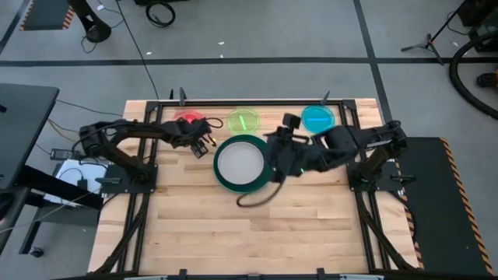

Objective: Stack plastic plates
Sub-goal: Stack the transparent pink plate on the transparent green plate

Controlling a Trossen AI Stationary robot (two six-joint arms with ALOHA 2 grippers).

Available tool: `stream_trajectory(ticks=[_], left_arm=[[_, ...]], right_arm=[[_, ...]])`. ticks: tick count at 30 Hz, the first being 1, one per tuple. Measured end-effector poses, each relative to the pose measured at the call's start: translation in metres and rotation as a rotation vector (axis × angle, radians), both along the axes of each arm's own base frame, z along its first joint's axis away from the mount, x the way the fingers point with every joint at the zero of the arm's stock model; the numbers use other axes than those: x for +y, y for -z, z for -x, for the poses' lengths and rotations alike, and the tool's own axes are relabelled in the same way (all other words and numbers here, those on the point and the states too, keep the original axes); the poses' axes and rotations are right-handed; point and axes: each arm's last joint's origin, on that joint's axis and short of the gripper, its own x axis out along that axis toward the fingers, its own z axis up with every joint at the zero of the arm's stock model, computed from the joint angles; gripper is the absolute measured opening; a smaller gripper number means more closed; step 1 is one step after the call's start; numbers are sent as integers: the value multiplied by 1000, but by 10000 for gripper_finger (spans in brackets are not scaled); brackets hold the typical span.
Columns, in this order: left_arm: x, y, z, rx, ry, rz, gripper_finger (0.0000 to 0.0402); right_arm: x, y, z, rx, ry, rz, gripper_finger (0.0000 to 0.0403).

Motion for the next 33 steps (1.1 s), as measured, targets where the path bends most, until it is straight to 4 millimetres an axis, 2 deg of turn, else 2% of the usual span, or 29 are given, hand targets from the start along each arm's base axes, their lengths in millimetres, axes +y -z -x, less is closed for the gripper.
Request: stream_trajectory(ticks=[6,12,18,28,33], left_arm=[[10,13,-7,-17,-33,-36,231],[18,18,-6,-11,-51,-34,217],[30,19,0,6,-35,-23,159],[32,20,3,25,-21,-15,84],[29,21,4,67,-13,-25,14]], right_arm=[[-29,-6,-14,-21,-21,32,201],[-43,-7,-18,-28,-30,-8,201],[-43,-7,-18,-27,-30,-10,201],[-41,-7,-18,-27,-37,-10,201],[-33,-9,-19,-77,-50,-30,201]])
